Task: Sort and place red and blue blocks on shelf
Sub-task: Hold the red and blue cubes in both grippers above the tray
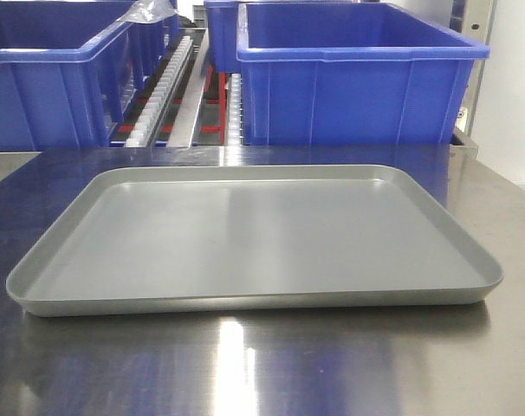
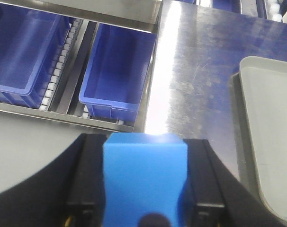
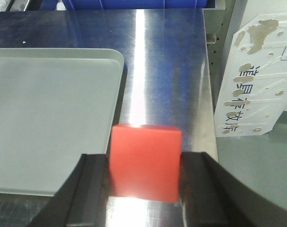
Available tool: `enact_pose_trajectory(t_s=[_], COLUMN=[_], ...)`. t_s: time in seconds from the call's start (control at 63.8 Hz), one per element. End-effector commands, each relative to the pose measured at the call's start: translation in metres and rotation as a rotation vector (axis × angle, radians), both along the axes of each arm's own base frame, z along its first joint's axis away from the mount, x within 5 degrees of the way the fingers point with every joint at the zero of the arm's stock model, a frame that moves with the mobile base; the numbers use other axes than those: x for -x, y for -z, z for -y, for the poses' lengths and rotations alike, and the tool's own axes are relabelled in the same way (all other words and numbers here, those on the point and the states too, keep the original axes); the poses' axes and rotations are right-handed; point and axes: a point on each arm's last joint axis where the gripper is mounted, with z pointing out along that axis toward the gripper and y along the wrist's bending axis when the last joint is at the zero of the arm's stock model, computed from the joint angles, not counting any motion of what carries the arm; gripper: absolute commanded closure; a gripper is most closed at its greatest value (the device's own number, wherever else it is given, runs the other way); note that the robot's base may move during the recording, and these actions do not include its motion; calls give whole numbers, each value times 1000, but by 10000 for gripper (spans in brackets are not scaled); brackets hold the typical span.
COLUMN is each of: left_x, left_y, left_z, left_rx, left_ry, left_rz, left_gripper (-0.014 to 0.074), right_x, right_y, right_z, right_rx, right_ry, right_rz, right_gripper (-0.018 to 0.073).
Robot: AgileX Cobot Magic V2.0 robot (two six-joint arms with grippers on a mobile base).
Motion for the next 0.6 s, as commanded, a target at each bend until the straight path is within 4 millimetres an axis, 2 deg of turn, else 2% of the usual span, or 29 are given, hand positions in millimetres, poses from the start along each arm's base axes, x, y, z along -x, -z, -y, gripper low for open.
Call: enact_pose_trajectory(t_s=[0.0, 0.58], left_x=[-4, -4], left_y=[-16, -16], left_z=[1, 1], left_rx=[9, 9], left_ry=[12, 12], left_rz=[103, 103], left_gripper=[472, 472], right_x=[-3, -3], right_y=[-15, -15], right_z=[0, 0], right_rx=[-15, -15], right_ry=[-1, -1], right_rz=[100, 100], right_gripper=[509, 509])
